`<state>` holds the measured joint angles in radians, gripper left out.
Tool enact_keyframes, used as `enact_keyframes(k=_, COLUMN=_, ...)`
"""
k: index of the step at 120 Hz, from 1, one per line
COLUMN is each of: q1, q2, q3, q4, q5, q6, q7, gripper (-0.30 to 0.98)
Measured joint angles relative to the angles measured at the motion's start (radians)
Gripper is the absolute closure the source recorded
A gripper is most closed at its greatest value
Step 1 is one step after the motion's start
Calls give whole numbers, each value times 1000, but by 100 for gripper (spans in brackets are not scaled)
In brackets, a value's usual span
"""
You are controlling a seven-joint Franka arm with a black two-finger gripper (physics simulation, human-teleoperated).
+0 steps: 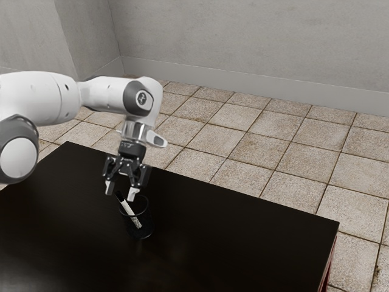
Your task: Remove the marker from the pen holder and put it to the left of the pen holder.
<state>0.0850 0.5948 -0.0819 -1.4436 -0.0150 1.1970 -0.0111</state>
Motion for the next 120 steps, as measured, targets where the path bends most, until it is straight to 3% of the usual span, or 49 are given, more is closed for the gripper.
enact_keyframes(k=40, q1=-16, q2=8, q3=-72, q4=-22, q5=22, q6=-68, q7=9, gripper=27)
enact_keyframes(k=80, q1=-9, q2=63, q3=-61, q4=15, q5=11, q6=-76, q7=13, gripper=39)
enact_keyframes(k=102, q1=-6, q2=94, q3=-45, q4=59, q5=4, q6=-77, q7=6, gripper=57)
enact_keyframes(k=120, q1=-2, q2=103, q3=-29, q4=90, q5=-1, q6=-70, q7=9, gripper=62)
